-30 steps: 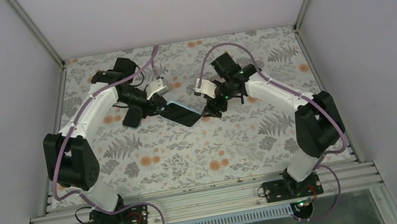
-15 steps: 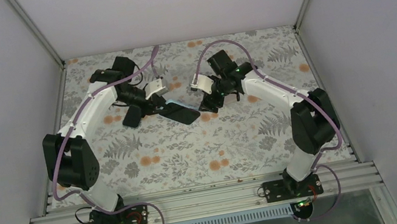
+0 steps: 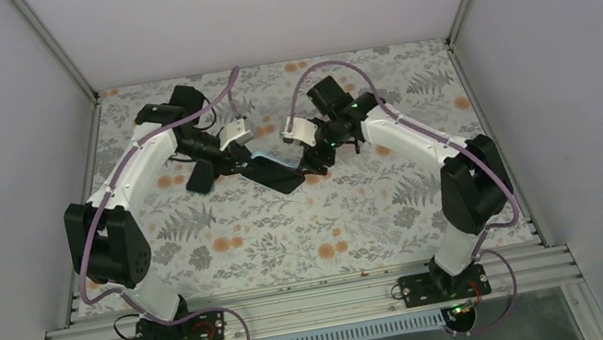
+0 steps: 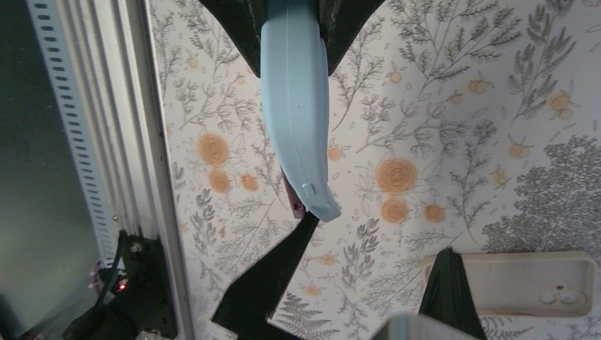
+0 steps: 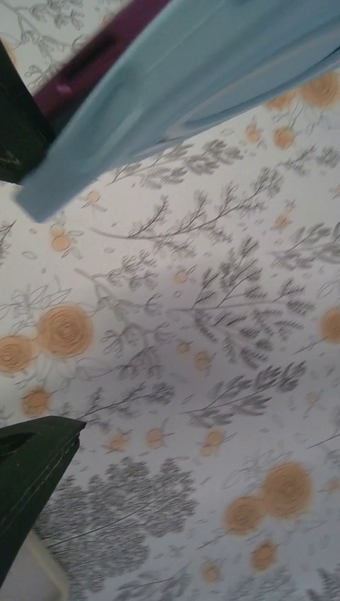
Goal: Take the phone out of the phone case
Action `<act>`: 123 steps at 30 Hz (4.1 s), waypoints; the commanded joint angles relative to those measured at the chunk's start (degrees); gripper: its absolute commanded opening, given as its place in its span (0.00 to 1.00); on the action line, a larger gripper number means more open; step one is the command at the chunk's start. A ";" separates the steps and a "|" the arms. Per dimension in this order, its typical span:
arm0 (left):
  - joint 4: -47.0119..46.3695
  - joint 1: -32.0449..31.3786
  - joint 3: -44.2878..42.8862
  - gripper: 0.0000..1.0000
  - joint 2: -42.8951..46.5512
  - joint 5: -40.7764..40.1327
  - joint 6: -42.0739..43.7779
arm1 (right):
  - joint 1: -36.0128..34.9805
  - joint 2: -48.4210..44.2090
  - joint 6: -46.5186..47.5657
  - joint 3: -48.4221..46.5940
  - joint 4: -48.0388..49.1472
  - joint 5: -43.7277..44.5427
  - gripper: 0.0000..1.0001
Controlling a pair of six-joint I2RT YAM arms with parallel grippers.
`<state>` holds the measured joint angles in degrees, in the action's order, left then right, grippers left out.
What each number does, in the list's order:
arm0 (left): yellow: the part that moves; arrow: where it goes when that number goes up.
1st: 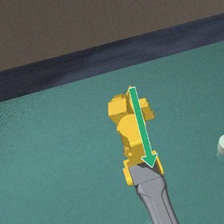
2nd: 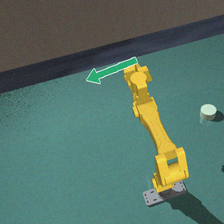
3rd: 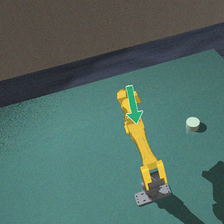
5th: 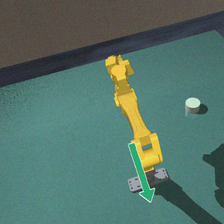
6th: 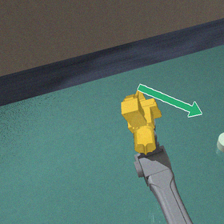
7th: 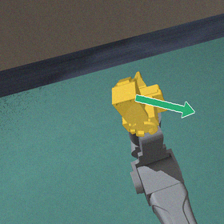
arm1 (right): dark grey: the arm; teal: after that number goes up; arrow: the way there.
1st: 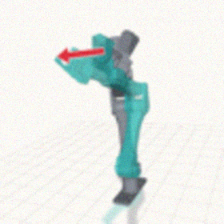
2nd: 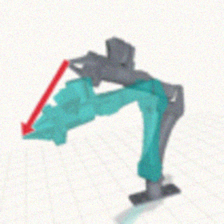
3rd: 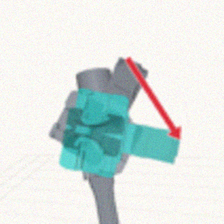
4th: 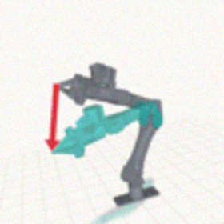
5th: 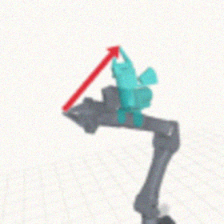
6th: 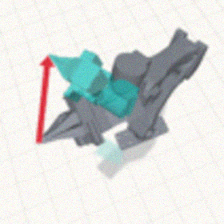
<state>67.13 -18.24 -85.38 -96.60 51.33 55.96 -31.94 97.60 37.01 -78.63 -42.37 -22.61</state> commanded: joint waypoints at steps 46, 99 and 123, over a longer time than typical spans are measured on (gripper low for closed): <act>-40.90 -4.34 11.96 0.84 21.50 -35.36 -18.81 | 14.81 13.13 -22.76 -13.96 4.52 -38.07 0.04; -102.35 -26.55 18.14 0.96 -11.32 -76.28 -14.56 | 12.00 9.54 -41.94 -19.08 16.31 -5.25 0.03; -116.23 -22.98 19.75 0.81 -11.61 -88.57 -9.08 | 10.46 9.57 -40.98 -17.03 16.51 -5.34 0.03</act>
<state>-42.30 -44.07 -66.17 -109.78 -31.75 46.15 -20.84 109.49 -4.43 -96.77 -24.40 -26.09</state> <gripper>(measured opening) 0.813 0.061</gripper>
